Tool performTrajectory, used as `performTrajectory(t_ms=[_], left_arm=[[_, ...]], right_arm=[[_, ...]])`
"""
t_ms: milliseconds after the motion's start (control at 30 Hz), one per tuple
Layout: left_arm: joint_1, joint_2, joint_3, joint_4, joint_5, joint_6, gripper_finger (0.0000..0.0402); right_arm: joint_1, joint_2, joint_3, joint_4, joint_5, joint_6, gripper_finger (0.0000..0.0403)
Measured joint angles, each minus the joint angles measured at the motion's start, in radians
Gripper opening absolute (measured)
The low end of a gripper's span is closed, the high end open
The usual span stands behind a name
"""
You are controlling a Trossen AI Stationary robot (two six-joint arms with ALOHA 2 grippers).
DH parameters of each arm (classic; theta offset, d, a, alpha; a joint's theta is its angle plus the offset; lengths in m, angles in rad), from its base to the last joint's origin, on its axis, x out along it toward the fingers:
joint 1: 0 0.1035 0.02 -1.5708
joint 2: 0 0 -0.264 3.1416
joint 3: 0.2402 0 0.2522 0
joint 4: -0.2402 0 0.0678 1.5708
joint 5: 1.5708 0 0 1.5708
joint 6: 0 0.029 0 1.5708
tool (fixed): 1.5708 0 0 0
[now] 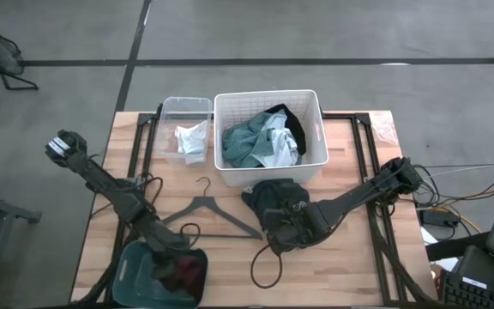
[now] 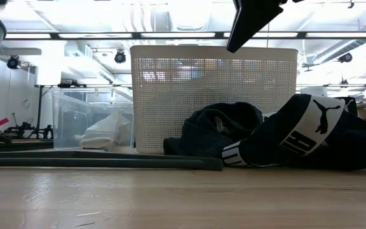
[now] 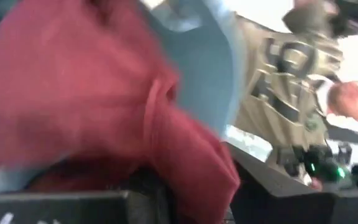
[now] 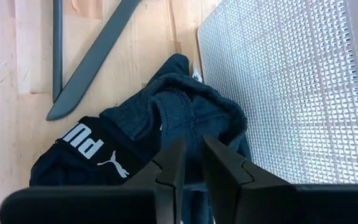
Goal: Pick & Place Cloths
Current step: Put the red boxers into the gray bin, then put the black boxers into the gray bin
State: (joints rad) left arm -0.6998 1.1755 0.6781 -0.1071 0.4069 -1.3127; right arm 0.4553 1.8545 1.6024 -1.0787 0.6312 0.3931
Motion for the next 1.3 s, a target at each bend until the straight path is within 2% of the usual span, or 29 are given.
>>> performTrajectory(t_ms=[267, 433, 767, 933, 1067, 1133, 1300], left_arm=[[0.0, -0.004, 0.0, -0.318, 0.075, -0.256, 0.0119], [0.002, -0.038, 0.021, -0.321, 0.101, -0.272, 0.0119], [0.009, -0.157, 0.104, -0.327, 0.055, -0.225, 0.0119], [0.011, -0.215, 0.105, -0.502, -0.012, -0.238, 0.0119], [0.017, -0.252, 0.104, -0.531, -0.157, -0.034, 0.0119], [0.016, -0.26, 0.104, -0.51, -0.291, 0.06, 0.0119], [0.013, -0.261, 0.104, -0.391, -0.707, 0.359, 0.0119]], right_arm=[[0.0, 0.0, 0.0, 0.009, 0.0, 0.0, 0.0071], [0.0, 0.0, 0.0, 0.012, 0.0, 0.0, 0.0082], [0.0, 0.0, 0.0, 0.015, 0.0, 0.0, 0.0097], [0.0, 0.0, -0.002, 0.02, 0.0, 0.0, 0.0093], [0.0, 0.0, -0.009, 0.009, -0.003, 0.0, 0.0078], [0.004, 0.0, -0.01, -0.033, -0.008, 0.011, 0.0069], [0.01, -0.007, -0.01, -0.117, -0.011, 0.132, 0.0047]])
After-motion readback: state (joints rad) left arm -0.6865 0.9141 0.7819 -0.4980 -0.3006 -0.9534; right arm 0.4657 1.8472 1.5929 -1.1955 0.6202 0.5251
